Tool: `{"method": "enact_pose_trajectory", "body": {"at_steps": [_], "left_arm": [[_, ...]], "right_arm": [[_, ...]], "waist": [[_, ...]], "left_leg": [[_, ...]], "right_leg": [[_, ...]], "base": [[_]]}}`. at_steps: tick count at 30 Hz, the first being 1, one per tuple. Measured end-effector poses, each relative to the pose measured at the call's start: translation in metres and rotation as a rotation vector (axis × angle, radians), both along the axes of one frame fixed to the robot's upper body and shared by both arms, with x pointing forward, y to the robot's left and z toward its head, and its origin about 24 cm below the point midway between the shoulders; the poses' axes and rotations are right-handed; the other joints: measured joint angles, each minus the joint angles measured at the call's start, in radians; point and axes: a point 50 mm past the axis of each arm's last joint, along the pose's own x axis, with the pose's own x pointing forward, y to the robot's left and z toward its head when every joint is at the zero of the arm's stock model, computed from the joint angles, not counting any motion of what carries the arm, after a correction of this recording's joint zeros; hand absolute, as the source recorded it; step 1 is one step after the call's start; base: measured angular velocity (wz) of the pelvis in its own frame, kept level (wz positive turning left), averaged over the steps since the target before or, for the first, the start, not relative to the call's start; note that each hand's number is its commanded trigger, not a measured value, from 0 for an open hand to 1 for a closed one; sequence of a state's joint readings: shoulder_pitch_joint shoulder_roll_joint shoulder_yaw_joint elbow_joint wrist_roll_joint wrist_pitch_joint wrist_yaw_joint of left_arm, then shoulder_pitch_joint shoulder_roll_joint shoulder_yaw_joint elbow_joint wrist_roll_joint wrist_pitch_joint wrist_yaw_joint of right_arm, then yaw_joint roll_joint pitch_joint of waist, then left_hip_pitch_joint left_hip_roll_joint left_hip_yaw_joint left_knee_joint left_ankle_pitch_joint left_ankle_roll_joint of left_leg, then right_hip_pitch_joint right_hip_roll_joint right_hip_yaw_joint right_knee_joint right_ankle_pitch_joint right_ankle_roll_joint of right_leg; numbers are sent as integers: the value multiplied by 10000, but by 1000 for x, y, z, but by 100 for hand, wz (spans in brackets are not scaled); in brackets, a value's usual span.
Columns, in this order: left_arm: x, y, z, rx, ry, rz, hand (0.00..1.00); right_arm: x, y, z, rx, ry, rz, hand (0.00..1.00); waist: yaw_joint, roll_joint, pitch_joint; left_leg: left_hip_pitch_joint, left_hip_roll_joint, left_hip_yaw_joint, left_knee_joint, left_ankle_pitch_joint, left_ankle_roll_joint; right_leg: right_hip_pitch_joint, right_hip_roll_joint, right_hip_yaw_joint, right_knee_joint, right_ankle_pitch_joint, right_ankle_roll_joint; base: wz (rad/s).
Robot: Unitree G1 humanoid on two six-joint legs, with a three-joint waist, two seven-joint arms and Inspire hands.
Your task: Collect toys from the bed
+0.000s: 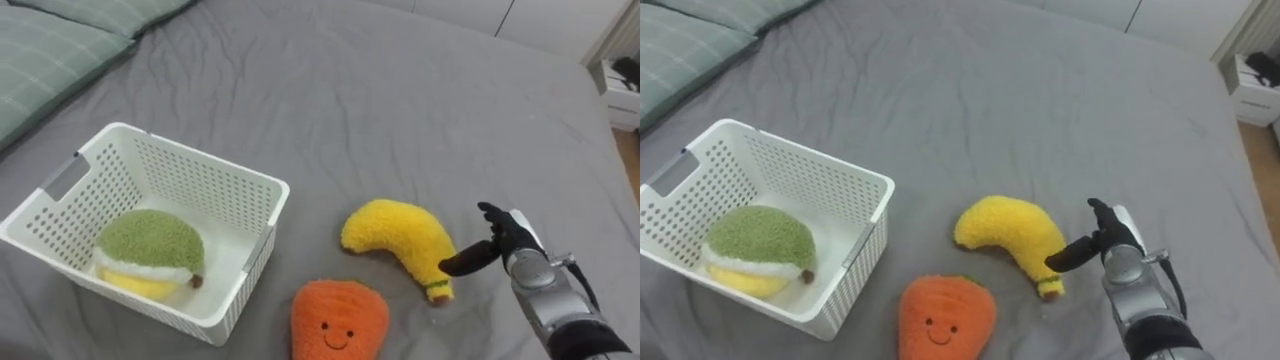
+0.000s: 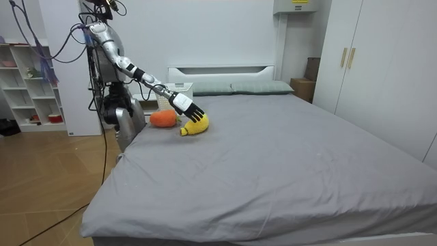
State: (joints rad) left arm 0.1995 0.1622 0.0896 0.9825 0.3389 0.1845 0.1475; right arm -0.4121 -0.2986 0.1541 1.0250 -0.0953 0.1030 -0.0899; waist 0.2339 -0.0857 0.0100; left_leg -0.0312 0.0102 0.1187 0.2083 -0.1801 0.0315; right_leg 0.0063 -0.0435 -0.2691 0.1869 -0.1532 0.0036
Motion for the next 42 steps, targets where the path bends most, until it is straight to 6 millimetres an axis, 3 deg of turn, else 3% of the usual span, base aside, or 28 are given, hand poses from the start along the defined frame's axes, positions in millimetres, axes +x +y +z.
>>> {"method": "enact_pose_trajectory", "body": {"at_steps": [9, 14, 21, 22, 23, 24, 36, 42], "left_arm": [[16, -7, -1, -358, -418, -314, 0], [25, -9, -1, -647, -807, 192, 0], [36, -10, 0, -601, -1158, 155, 0], [37, -11, 0, -619, -1167, 144, 0], [39, -11, 0, -687, -1237, 229, 0], [41, -12, 0, -780, -1333, 331, 0], [44, -18, -1, -1381, -1646, 204, 0], [44, -15, 0, -1375, -1671, 231, 0]], "right_arm": [[8, -9, 5, -259, -70, -514, 0], [16, -13, 15, -414, -630, -1074, 0], [27, -18, 28, -200, -1185, -1848, 0], [27, -19, 28, -208, -1178, -1908, 12], [26, -21, 27, -256, -1147, -2004, 81], [24, -24, 27, -255, -1116, -2102, 100], [24, -31, 29, -448, -1148, -2161, 100], [24, -30, 30, -560, -1148, -1988, 100]], "waist": [[125, 32, 80], [206, -141, 208], [228, -22, 317], [215, -13, 322], [211, 5, 334], [213, 20, 344], [206, 120, 409], [205, 200, 402]], "left_leg": [[-1230, -42, -386, 165, 87, -31], [-1747, -65, -490, 163, 171, -31], [-2059, -70, -484, 167, 174, -25], [-2086, -69, -490, 177, 175, -25], [-2188, -67, -504, 240, 175, -26], [-2254, -68, -525, 250, 175, -26], [-2399, -76, -635, 258, 177, -28], [-2403, -73, -634, 278, 177, -28]], "right_leg": [[-1000, -35, -352, -9, 18, -30], [-1457, -64, -628, -7, 17, -30], [-1765, -67, -664, -12, 18, -31], [-1787, -65, -666, -11, 18, -31], [-1847, -63, -673, -11, 18, -31], [-1901, -64, -704, -9, 18, -32], [-2014, -60, -764, -16, 19, -33], [-2019, -75, -769, -12, 19, -33]], "base": [[12], [10], [0], [0], [4], [4], [1], [0]]}}
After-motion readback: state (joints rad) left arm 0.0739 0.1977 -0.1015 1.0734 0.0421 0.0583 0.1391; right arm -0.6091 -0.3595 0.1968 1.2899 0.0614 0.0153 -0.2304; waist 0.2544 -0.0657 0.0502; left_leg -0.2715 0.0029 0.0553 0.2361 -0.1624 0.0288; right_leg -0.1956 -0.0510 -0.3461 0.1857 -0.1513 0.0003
